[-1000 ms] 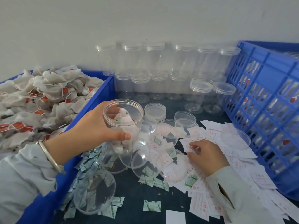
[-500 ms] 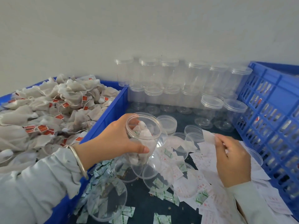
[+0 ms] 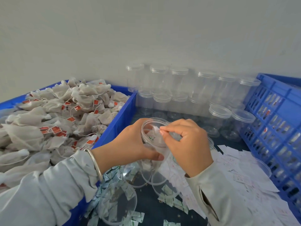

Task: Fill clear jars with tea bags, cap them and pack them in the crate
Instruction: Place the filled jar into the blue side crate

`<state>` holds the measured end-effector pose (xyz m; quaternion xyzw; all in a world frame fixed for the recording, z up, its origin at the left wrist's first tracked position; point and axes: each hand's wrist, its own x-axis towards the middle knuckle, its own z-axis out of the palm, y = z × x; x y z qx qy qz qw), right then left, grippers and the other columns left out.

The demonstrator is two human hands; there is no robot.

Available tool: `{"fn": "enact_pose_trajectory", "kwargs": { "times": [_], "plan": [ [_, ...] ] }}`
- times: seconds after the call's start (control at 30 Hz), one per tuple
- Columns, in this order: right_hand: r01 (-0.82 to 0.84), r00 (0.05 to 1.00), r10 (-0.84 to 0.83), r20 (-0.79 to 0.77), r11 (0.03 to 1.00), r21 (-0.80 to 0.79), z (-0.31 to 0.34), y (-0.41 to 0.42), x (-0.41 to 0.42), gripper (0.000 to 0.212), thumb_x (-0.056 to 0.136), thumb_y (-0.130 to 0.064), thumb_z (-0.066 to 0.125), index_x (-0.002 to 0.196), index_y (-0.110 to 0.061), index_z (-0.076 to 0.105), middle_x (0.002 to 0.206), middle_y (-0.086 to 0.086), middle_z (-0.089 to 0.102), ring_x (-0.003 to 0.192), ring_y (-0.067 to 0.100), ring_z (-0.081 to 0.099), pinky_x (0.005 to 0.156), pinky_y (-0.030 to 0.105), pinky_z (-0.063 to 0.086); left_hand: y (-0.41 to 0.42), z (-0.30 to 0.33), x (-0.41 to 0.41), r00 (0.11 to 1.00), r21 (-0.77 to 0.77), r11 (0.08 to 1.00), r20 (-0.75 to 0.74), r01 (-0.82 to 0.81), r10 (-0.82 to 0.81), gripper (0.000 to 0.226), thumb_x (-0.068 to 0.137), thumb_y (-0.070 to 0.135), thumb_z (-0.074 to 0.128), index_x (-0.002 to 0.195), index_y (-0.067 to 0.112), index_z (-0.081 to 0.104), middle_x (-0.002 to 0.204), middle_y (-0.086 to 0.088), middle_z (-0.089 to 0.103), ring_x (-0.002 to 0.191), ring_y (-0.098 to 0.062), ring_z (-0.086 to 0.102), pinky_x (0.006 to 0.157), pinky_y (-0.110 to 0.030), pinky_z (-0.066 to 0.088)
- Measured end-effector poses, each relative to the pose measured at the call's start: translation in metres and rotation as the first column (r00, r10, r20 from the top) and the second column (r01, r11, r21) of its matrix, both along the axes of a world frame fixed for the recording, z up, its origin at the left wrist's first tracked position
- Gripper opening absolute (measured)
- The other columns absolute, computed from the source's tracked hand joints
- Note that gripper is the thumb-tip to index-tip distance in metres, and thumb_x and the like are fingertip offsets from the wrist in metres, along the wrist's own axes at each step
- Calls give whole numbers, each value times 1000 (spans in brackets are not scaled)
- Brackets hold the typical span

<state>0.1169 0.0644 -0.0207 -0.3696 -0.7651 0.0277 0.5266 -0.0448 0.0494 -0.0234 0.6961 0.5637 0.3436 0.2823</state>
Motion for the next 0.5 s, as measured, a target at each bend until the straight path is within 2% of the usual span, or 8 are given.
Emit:
{"fn": "enact_pose_trajectory", "kwargs": {
  "times": [0.07,0.2,0.3,0.4,0.5],
  "plan": [
    [-5,999,7,46,999,-53,-5,-3,-2,15,78,-14,65,87,-12,77,77,0,71,75,18,61,71,13,42,0,0,0,1000,20,1000,-13,7,-7,85,53,32,90,123,38,42,110,25,55,100,22,46,72,3,38],
    [-5,998,12,64,995,-102,-7,-9,0,21,85,-19,58,95,-12,75,82,0,72,82,19,61,78,26,47,-1,2,0,999,46,999,-26,23,-21,89,52,35,89,126,40,41,117,25,53,109,12,48,80,-7,38],
    [-30,996,40,85,993,-115,-4,-16,2,36,90,-34,46,100,-14,74,93,-5,71,90,12,59,85,21,42,-2,3,0,1000,53,998,-2,28,-28,88,51,37,89,126,42,43,116,25,56,108,10,51,85,-10,40],
    [-93,991,103,85,989,-111,0,-24,6,39,90,-38,44,108,-14,70,107,-6,67,102,4,54,93,15,38,-6,7,0,998,73,997,59,29,-33,80,48,41,89,115,49,46,109,29,59,102,11,56,77,-6,44],
    [-123,986,135,102,986,-113,6,-30,16,39,88,-38,48,111,-14,69,107,-3,58,100,3,52,91,13,40,-10,12,4,997,91,996,72,14,-20,78,40,53,81,109,51,47,108,33,57,100,13,56,74,-5,44]
  ]
}}
